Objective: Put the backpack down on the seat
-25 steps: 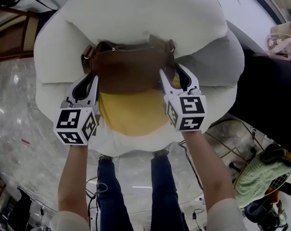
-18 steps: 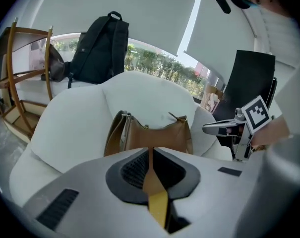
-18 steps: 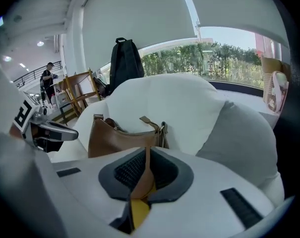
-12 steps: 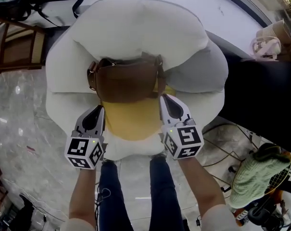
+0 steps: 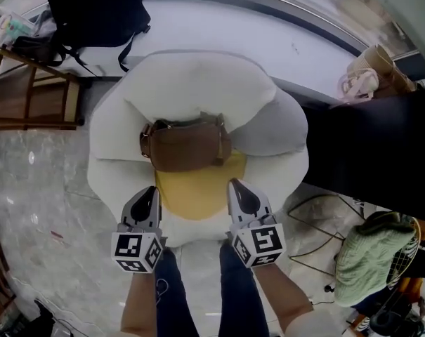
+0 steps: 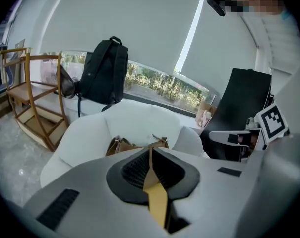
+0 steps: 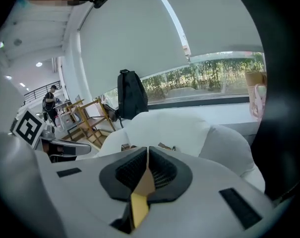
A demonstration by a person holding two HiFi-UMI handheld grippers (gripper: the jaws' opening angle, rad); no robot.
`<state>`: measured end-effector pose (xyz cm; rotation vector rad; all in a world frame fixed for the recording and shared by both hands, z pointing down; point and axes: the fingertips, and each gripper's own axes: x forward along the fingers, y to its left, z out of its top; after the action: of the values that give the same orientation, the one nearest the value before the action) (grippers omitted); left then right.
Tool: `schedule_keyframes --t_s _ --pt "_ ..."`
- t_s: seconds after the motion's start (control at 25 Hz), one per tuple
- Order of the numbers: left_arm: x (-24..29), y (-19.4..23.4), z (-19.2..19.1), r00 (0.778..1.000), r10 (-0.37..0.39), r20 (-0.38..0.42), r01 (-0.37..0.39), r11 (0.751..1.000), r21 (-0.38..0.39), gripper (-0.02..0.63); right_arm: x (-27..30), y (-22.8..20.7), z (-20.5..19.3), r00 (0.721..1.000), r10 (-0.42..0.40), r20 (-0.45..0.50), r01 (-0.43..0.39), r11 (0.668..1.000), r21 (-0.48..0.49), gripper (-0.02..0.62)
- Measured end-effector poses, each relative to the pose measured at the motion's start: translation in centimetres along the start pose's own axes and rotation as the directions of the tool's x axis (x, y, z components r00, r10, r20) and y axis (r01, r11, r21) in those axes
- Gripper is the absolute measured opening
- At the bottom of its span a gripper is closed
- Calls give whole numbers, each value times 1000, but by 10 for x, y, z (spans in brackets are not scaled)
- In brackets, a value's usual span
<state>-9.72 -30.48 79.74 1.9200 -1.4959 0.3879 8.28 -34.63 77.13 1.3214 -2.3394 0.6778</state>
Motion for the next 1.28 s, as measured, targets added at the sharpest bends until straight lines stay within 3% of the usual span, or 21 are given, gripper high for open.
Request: schedule_keyframes --t_s 0.36,0.6,0.76,1.0,1.28 --pt "-50 -28 44 999 -11 36 9 999 50 44 -51 13 37 1000 0 22 0 1000 7 38" --pt "-94 -49 68 999 -26 39 25 1000 16 44 -86 25 65 1000 -7 20 7 1000 -7 38" --pt "-130 -70 86 998 -61 32 60 997 41 44 -117 45 82 1000 6 5 -6 1000 -14 38" --pt "-167 -96 117 994 -102 49 99 994 50 44 -148 65 122 998 5 59 -5 1000 -5 38" --pt "-214 -126 145 991 -129 42 123 985 120 44 -199 85 166 995 27 100 -26 999 -19 38"
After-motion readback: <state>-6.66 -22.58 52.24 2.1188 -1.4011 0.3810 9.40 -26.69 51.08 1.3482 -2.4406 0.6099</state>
